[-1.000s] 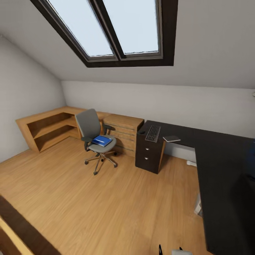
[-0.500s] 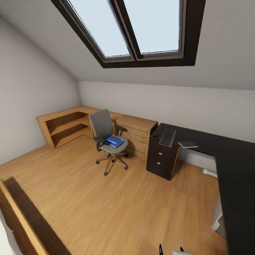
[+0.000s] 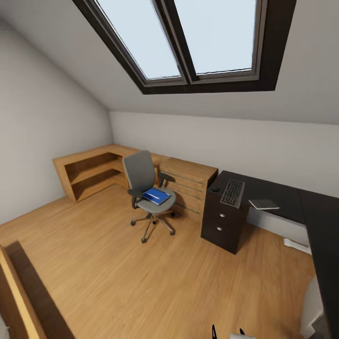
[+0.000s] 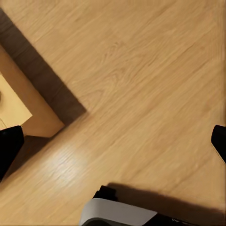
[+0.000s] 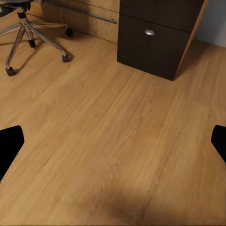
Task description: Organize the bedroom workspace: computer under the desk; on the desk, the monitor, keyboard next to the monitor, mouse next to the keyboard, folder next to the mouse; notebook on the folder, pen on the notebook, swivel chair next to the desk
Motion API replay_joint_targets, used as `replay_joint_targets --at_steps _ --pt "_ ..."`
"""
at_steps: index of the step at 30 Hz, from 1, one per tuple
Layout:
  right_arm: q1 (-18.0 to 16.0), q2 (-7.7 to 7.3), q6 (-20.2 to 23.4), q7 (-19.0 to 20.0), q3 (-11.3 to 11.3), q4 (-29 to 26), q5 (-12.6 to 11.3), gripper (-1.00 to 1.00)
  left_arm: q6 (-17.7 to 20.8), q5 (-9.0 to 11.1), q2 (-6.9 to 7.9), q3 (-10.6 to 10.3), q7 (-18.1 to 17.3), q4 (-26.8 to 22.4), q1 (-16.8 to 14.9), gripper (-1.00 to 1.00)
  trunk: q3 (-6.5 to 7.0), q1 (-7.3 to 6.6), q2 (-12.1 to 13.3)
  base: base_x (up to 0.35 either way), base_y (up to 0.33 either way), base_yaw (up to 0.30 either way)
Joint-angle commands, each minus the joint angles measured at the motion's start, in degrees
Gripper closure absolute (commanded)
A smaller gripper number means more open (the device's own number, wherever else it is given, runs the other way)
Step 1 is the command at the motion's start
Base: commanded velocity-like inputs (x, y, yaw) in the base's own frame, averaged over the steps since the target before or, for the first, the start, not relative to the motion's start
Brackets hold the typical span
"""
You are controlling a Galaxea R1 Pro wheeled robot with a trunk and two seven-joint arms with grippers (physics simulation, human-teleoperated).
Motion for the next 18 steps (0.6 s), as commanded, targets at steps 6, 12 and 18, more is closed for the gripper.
replay_joint_targets --at_steps 6,12,18 --pt "-0.06 0.01 -0.13 -0.37 0.49 0.06 -0.30 -1.00 -0.36 0.69 0.09 -0.74 0.42 0.01 -0.08 -1.00 -0.03 0.07 -0.12 0.321 -0.033 0.091" --pt "-0.06 0.02 -0.13 -0.37 0.50 0.12 -0.30 -1.00 -0.41 0.71 0.10 -0.70 0.48 0.01 -0.08 -1.00 -0.02 0.07 -0.12 0.319 -0.084 0.244" --pt "-0.06 0.00 -0.05 -0.37 0.50 0.13 -0.30 -1.00 -0.52 0.72 0.09 -0.77 0.53 0.01 -0.07 -1.00 -0.09 0.07 -0.12 0.161 -0.053 0.260"
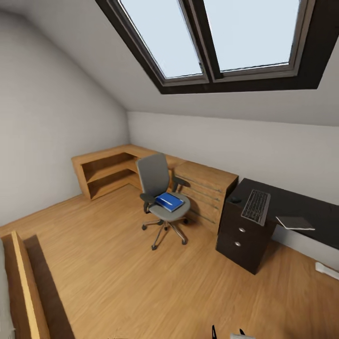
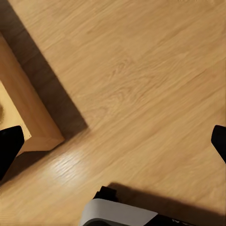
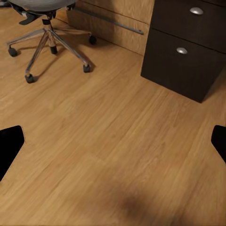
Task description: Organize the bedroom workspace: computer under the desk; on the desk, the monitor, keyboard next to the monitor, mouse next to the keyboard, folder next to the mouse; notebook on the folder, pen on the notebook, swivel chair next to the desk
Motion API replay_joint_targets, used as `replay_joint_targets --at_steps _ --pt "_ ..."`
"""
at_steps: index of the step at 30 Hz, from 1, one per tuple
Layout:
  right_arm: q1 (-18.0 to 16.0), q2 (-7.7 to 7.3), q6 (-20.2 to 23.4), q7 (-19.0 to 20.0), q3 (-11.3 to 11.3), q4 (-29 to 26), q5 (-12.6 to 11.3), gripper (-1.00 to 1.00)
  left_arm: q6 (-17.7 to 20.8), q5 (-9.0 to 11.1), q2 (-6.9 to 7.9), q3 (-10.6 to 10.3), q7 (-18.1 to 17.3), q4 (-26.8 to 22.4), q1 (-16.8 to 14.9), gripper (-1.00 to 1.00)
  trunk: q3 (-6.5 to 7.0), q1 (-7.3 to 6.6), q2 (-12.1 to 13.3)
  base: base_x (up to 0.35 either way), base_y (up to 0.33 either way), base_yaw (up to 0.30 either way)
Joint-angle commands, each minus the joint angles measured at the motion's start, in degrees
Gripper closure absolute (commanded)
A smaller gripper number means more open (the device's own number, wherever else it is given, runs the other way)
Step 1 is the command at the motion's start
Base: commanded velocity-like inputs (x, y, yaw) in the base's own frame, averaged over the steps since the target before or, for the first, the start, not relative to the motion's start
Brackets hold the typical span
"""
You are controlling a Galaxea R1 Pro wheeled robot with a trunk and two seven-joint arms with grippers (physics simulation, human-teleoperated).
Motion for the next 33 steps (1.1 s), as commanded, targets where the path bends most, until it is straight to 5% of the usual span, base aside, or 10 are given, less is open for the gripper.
replay_joint_targets --at_steps 1,12,33 --pt "-0.05 -0.04 -0.14 -0.38 0.49 0.02 -0.29 -1.00 -0.38 0.60 0.04 -0.50 0.33 0.02 -0.09 -1.00 -0.15 0.04 -0.13 0.095 -0.060 0.178" --pt "-0.05 -0.10 -0.21 -0.31 0.49 0.10 -0.21 -1.00 -0.45 0.60 0.05 -0.50 0.27 0.02 -0.10 -1.00 -0.19 0.04 -0.13 0.240 -0.038 0.005" --pt "-0.05 -0.14 -0.17 -0.36 0.41 0.11 -0.29 -1.00 -0.47 0.59 0.05 -0.49 0.20 0.02 -0.10 -1.00 -0.19 0.04 -0.13 0.159 0.036 -0.278"
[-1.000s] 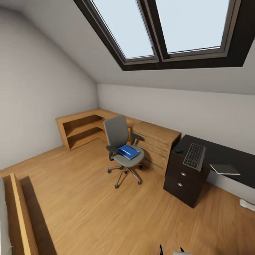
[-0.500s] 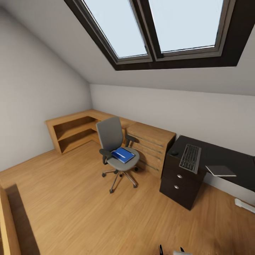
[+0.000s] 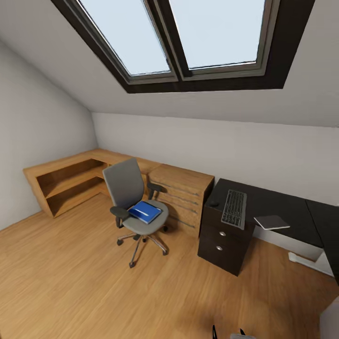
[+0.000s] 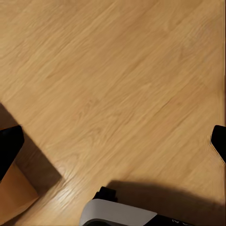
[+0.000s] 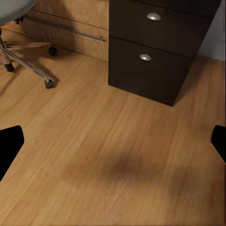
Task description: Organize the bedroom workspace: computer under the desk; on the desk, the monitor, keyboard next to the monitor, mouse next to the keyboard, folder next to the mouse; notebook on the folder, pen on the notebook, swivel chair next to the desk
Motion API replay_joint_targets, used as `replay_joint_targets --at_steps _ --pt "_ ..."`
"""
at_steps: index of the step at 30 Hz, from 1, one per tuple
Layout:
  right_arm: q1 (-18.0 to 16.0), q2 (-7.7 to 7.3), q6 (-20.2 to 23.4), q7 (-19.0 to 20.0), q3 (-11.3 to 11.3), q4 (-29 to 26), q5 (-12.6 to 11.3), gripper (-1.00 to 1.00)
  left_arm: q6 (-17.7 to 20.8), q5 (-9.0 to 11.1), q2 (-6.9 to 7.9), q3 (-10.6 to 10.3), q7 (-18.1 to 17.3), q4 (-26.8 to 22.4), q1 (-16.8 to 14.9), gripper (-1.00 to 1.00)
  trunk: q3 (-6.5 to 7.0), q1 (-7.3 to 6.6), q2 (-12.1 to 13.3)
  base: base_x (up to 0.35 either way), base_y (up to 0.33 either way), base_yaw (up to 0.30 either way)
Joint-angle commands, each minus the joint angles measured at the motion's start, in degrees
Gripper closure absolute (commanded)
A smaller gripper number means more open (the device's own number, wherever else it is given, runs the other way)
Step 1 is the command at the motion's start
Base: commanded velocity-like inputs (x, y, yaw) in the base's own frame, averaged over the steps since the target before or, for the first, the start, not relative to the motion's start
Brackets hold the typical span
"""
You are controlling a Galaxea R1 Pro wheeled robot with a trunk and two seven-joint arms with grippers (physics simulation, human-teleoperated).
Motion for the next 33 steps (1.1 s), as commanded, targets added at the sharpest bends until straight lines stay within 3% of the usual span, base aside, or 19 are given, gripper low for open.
replay_joint_targets --at_steps 1,12,20,33 --pt "-0.07 -0.03 -0.17 -0.36 0.48 0.06 -0.30 -1.00 -0.35 0.61 0.05 -0.47 0.37 -0.01 -0.06 -1.00 -0.13 0.06 -0.12 0.273 0.038 -0.298" --pt "-0.07 -0.06 -0.12 -0.37 0.39 0.06 -0.37 -1.00 -0.40 0.61 0.03 -0.48 0.34 -0.01 -0.06 -1.00 -0.13 0.06 -0.12 0.256 0.027 -0.298" --pt "-0.07 -0.06 -0.12 -0.37 0.39 0.06 -0.39 -1.00 -0.35 0.61 0.05 -0.36 0.33 -0.01 -0.06 -1.00 -0.13 0.06 -0.12 0.287 0.170 -0.299" --pt "-0.07 -0.13 -0.04 -0.37 0.23 0.06 -0.47 -1.00 -0.34 0.63 0.04 -0.37 0.40 -0.01 -0.06 -1.00 -0.13 0.06 -0.12 0.014 0.011 -0.299"
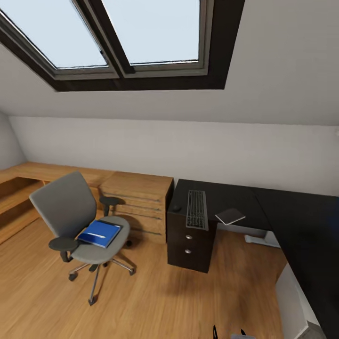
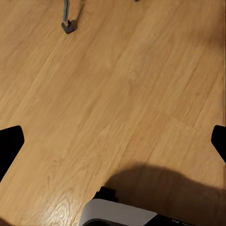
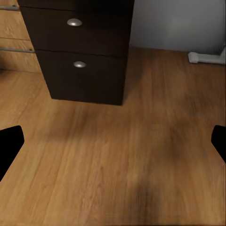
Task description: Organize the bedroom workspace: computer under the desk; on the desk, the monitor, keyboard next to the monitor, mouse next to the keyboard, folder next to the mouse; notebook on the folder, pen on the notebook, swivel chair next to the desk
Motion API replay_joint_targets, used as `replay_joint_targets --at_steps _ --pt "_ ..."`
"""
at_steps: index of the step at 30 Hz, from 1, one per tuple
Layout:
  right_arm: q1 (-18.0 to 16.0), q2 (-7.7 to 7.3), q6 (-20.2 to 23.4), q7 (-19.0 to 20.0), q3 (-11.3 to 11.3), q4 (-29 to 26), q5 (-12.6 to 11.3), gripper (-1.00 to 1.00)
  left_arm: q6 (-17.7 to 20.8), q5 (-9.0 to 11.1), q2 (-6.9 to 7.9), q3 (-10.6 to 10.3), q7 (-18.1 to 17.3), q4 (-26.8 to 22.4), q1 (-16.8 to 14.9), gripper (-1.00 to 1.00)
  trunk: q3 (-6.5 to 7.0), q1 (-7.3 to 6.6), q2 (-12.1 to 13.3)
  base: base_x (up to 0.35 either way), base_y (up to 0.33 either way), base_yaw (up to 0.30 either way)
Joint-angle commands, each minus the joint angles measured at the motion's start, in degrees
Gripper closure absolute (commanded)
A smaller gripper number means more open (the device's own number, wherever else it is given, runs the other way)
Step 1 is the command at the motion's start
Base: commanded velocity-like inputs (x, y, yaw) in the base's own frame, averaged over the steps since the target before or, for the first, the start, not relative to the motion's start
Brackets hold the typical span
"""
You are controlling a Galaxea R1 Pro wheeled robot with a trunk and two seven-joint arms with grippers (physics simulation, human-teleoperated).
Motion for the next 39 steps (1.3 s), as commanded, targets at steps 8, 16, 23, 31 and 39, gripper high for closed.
replay_joint_targets --at_steps 8,16,23,31,39 --pt "-0.07 -0.03 -0.08 -0.35 0.45 0.06 -0.32 -1.00 -0.35 0.59 0.04 -0.48 0.31 -0.01 -0.06 -1.00 -0.13 0.04 -0.13 0.192 0.174 -0.300" --pt "-0.07 0.04 0.01 -0.35 0.43 0.06 -0.32 -1.00 -0.43 0.59 0.03 -0.58 0.29 -0.01 -0.05 -1.00 -0.45 0.04 -0.13 0.295 0.057 -0.219" --pt "-0.07 -0.01 -0.25 -0.29 0.46 0.06 -0.29 -1.00 -0.36 0.59 0.02 -0.65 0.29 -0.01 -0.06 -1.00 -0.68 0.04 -0.13 0.319 0.005 -0.029" --pt "-0.07 -0.28 -0.25 -0.26 0.30 0.14 -0.25 -1.00 -0.35 0.58 -0.02 -0.69 0.29 -0.01 -0.06 -1.00 -0.69 0.04 -0.13 0.260 0.189 -0.001" --pt "-0.07 0.02 -0.34 -0.19 0.57 0.10 -0.14 -1.00 -0.43 0.42 -0.03 -0.74 0.29 -0.01 -0.06 -1.00 -0.69 0.04 -0.13 0.060 0.046 0.000"
